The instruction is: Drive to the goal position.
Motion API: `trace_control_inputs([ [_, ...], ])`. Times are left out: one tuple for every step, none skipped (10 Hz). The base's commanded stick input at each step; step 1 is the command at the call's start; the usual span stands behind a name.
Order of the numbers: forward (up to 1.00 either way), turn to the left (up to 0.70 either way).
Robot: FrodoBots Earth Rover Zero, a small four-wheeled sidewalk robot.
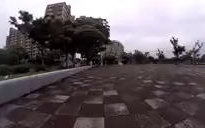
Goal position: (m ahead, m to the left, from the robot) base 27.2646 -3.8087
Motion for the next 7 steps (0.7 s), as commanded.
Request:
trace_control_inputs([
  [1.00,0.00],
  [1.00,0.00],
  [1.00,0.00],
  [1.00,0.00],
  [1.00,0.00],
  [1.00,0.00],
  [1.00,0.00],
])
